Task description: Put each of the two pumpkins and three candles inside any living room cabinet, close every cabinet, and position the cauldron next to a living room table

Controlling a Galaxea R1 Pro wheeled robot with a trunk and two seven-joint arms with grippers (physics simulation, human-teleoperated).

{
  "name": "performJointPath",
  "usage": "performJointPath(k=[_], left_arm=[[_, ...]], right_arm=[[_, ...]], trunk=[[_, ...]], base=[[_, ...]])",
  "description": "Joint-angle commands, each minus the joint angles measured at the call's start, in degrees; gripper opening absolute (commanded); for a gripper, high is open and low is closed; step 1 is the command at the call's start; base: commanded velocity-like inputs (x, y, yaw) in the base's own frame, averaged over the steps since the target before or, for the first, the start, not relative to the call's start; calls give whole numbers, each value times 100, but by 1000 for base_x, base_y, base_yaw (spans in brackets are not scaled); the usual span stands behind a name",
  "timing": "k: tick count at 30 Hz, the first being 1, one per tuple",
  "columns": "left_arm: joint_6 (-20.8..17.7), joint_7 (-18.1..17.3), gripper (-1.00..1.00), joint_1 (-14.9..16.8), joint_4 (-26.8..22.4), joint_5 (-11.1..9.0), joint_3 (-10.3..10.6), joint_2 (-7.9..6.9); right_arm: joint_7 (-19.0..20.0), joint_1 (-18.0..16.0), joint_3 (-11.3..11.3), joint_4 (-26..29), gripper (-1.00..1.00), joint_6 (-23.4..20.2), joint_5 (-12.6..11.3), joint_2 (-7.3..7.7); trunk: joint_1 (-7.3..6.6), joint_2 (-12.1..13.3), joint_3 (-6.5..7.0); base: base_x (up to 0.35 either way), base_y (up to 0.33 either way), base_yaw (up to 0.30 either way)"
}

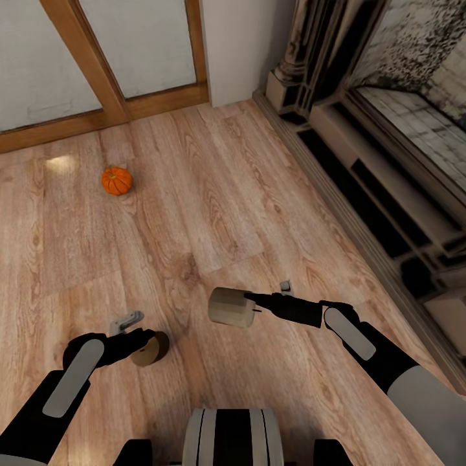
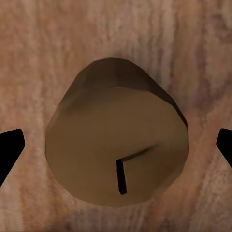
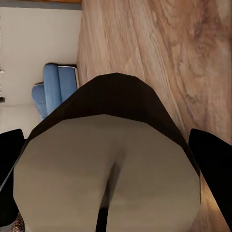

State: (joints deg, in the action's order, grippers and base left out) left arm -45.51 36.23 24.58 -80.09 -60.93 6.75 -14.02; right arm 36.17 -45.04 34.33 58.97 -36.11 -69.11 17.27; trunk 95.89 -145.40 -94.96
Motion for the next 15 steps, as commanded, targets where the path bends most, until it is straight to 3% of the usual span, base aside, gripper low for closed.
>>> performJointPath(k=[1,11,15], left_arm=[[4,60,100,3,-6,-55,11,-5],[7,60,100,3,2,-51,11,-5],[147,60,100,3,3,-51,22,-11]], right_arm=[[-4,-5,12,0,-100,-27,-50,5],[-5,-5,17,0,-100,-27,-52,5],[1,-5,17,0,-100,-24,-52,5]], trunk=[[-1,-2,-3],[-1,-2,-3],[9,-7,-92]], base=[[0,0,0],[0,0,0],[0,0,0]])
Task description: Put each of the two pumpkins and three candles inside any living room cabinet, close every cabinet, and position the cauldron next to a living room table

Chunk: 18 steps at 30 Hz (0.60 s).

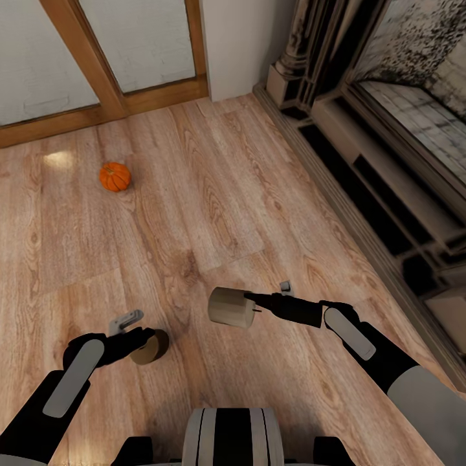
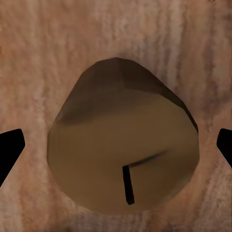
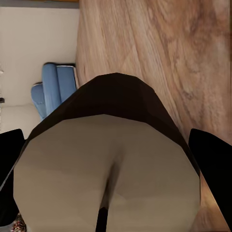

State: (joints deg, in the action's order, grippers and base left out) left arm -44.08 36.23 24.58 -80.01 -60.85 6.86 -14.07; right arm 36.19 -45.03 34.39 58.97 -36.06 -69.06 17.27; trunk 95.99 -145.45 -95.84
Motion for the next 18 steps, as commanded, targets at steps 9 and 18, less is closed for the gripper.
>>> performJointPath(k=[9,18], left_arm=[[116,60,100,3,-1,324,40,0],[112,50,100,3,2,303,55,7]], right_arm=[[10,-5,11,1,-100,-32,-61,4],[18,-5,10,2,-100,-31,-62,4]], trunk=[[-1,-2,-4],[-1,-2,-4]], base=[[0,0,0],[0,0,0]])
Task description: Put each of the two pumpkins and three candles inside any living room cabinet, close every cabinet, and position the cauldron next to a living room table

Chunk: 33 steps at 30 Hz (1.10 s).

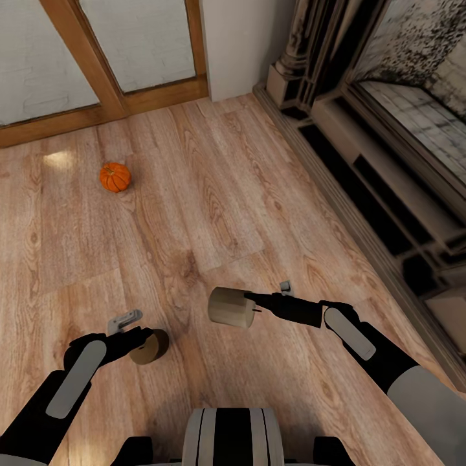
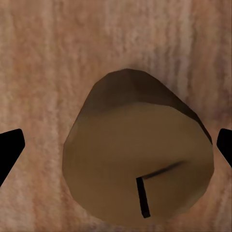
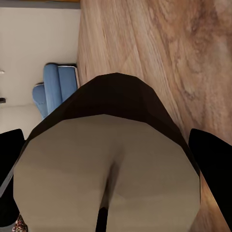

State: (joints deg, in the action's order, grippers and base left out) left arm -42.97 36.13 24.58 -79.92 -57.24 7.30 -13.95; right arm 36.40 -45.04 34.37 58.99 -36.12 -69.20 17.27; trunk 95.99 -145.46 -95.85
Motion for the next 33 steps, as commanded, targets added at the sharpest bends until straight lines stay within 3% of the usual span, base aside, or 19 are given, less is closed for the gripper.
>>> performJointPath(k=[1,5,8,33], left_arm=[[1,48,100,3,-6,-70,13,-4],[6,-426,100,3,5,-30,9,-10],[11,-572,100,3,84,6,9,-11],[103,-599,100,3,136,61,0,-13]], right_arm=[[-2,-5,12,0,-100,-25,-47,5],[-2,-5,9,4,-100,-24,-48,5],[-3,-5,11,3,-100,-24,-48,5],[-10,-5,12,4,-100,-26,-46,5]], trunk=[[-1,-1,-3],[-1,-1,-3],[-1,-1,-3],[-1,-1,-3]], base=[[0,0,0],[0,0,0],[0,0,0],[0,0,0]])
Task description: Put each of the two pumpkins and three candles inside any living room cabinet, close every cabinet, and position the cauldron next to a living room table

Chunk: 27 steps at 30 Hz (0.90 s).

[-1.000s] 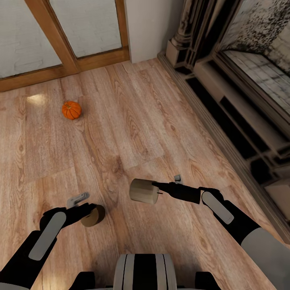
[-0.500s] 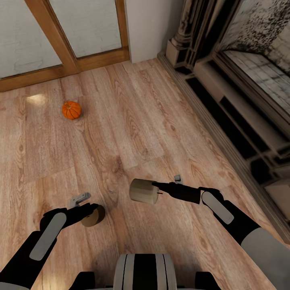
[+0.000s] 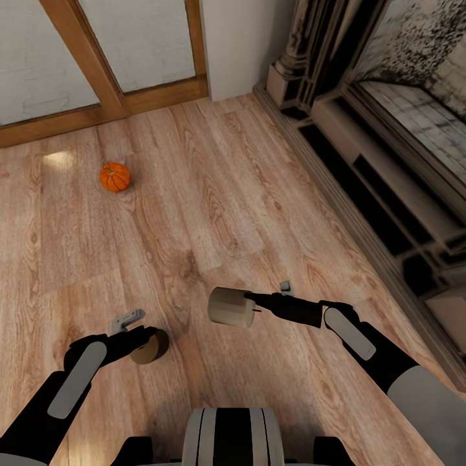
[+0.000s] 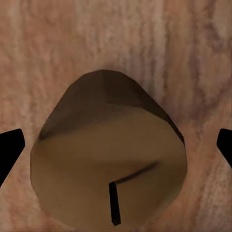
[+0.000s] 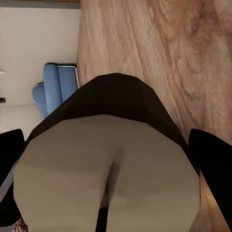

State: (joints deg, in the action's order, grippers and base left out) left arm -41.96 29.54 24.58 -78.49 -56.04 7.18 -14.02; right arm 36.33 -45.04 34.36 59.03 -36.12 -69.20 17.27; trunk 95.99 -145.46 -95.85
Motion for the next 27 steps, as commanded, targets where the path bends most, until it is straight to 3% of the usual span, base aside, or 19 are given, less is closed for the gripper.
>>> performJointPath(k=[1,27], left_arm=[[2,60,100,3,9,-59,11,-5],[-4,70,100,3,150,-65,10,-4]], right_arm=[[-3,-5,13,0,-100,-26,-48,5],[22,-5,9,1,-100,-23,-50,5]], trunk=[[-1,-1,-3],[4,-4,-48]], base=[[0,0,0],[0,0,0]])
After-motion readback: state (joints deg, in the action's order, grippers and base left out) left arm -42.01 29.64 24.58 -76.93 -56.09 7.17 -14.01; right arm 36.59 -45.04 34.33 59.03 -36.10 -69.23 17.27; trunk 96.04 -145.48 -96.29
